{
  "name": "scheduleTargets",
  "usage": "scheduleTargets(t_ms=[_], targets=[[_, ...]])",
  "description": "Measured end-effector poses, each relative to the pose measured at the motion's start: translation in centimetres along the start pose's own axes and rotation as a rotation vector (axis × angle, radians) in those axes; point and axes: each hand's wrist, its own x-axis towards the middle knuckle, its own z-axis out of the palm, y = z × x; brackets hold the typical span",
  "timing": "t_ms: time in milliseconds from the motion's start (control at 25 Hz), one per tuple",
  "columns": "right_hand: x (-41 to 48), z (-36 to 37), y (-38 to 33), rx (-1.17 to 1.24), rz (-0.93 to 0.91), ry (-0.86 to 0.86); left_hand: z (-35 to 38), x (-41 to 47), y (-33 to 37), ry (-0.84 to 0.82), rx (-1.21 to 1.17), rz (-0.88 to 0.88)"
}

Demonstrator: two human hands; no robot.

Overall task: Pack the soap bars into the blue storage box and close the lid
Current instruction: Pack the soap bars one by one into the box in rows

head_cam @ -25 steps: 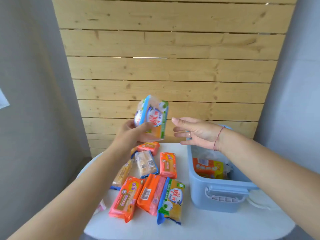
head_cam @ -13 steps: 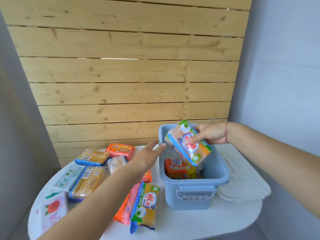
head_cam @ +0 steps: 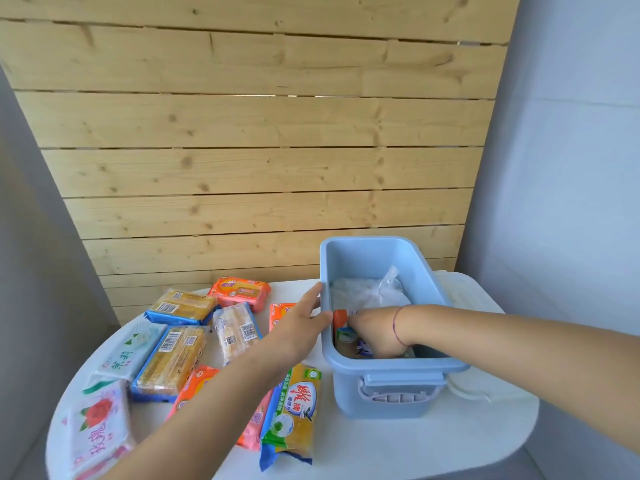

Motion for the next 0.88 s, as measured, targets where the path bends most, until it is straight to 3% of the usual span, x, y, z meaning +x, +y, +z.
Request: scheduleTargets(t_ms=[160,480,560,640,720,800,880], targets=[[0.7,1.0,-0.4,-0.023,0.040,0.135,0.1,-0.4,0.2,0.004,-0.006,0.001],[0.0,0.4,0.0,0.061,-0.028,0.138,-0.4,-1.4,-0.4,-0.032,-0.068,0.011],[-1.5,-1.1,0.4,0.085,0.000,0.165,-1.7,-2.1,-1.0,0.026,-0.055,0.011],[-3.4,-3.3,0.6,0.225,0.031,0.348,-4.1,-2.8,-2.2,0.165,0.000,0.012],[-5.4,-4.8,-0.8,0.301,0.011,0.697,-7.2,-4.2,-4.0,0.267,0.154,-0.017],[-7.2,-4.2,-4.4,0.342,-0.136,1.028,-9.5,-6.2,-6.5,0.199,0.471,-0.035],[-7.9,-1.4,-9.4,0.376,-0.325,1.036,-10.1,-8.3,-8.8,0.020,0.729,-0.039]])
